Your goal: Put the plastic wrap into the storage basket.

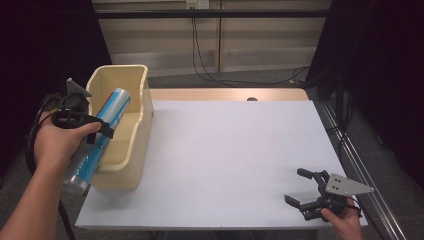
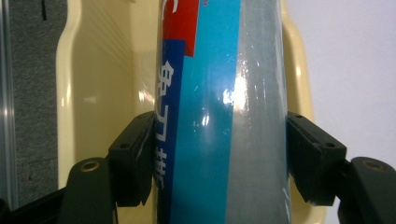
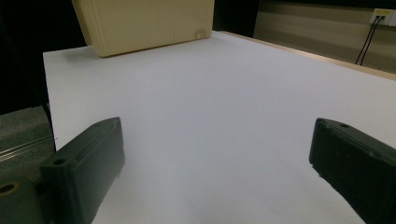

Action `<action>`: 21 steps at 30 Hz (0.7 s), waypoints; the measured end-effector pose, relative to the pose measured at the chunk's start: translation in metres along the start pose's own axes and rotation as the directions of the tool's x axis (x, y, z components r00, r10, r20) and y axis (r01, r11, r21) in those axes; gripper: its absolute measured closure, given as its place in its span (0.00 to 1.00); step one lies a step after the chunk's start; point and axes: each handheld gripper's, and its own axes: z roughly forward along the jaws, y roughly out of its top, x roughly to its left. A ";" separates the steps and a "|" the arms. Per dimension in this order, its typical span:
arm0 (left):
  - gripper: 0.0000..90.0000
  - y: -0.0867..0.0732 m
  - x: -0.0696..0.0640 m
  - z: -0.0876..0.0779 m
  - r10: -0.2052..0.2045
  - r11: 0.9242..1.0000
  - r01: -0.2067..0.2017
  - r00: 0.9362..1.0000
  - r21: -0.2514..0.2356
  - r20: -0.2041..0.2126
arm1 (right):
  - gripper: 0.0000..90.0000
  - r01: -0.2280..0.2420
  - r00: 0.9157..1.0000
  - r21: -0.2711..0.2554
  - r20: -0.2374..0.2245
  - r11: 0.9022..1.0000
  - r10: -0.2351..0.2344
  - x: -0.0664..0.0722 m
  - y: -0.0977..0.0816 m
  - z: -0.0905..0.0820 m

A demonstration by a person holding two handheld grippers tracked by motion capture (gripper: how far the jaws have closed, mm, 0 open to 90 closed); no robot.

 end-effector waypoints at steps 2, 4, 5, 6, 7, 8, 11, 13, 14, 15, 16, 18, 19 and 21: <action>0.36 -0.001 0.001 0.001 -0.012 1.000 0.012 1.000 -0.003 0.003 | 0.03 0.000 1.000 0.000 -0.001 1.000 0.000 0.000 0.000 0.000; 0.36 -0.001 0.004 0.006 -0.023 1.000 0.023 1.000 0.006 -0.001 | 0.03 0.003 1.000 -0.002 -0.001 1.000 -0.003 0.001 0.001 0.001; 0.36 -0.001 0.005 0.008 -0.029 1.000 0.029 1.000 0.003 -0.003 | 0.03 0.004 1.000 -0.002 -0.002 1.000 -0.004 0.001 0.001 0.001; 0.36 -0.001 0.006 0.009 -0.037 0.999 0.037 0.999 0.003 -0.003 | 0.03 0.006 1.000 0.001 -0.003 1.000 -0.006 0.001 0.001 0.001; 0.36 0.000 0.006 0.010 -0.039 0.999 0.039 0.999 0.004 -0.002 | 0.03 0.005 1.000 0.004 -0.002 1.000 -0.005 0.002 0.000 0.001; 0.36 0.000 0.006 0.011 -0.039 0.999 0.039 0.999 0.007 -0.006 | 0.03 0.005 1.000 0.005 -0.004 1.000 -0.005 0.002 0.000 0.000; 0.36 0.002 0.004 0.014 -0.044 0.999 0.044 0.999 0.015 -0.004 | 0.03 0.000 1.000 0.000 0.004 1.000 0.000 0.001 0.000 -0.002; 0.36 0.004 0.003 0.014 -0.035 0.999 0.036 0.999 0.023 -0.006 | 0.03 -0.003 1.000 -0.002 0.009 1.000 0.003 0.000 0.000 -0.003; 0.36 0.004 0.001 0.014 -0.041 0.999 0.042 0.999 0.015 -0.014 | 0.03 -0.003 1.000 -0.003 0.009 1.000 0.003 0.000 0.000 -0.003; 0.36 0.004 0.000 0.014 -0.045 0.999 0.046 0.999 0.010 -0.014 | 0.03 -0.004 1.000 -0.002 0.008 1.000 0.004 0.000 0.000 -0.003; 0.36 0.004 0.001 0.013 -0.049 0.999 0.049 0.999 0.008 -0.007 | 0.03 -0.004 1.000 -0.001 0.008 1.000 0.004 0.000 0.000 -0.002; 0.36 0.006 -0.001 0.008 -0.053 0.998 0.054 0.999 -0.031 0.005 | 0.03 -0.003 1.000 0.002 0.002 1.000 0.003 0.001 -0.001 -0.001; 0.43 0.007 -0.002 0.001 -0.045 0.996 0.046 0.999 -0.072 0.011 | 0.03 0.003 1.000 0.002 -0.001 1.000 -0.003 0.001 -0.001 -0.001; 0.50 0.011 -0.004 -0.008 -0.054 0.992 0.059 0.998 -0.116 0.045 | 0.03 0.000 1.000 0.002 -0.002 1.000 0.000 0.001 -0.001 -0.001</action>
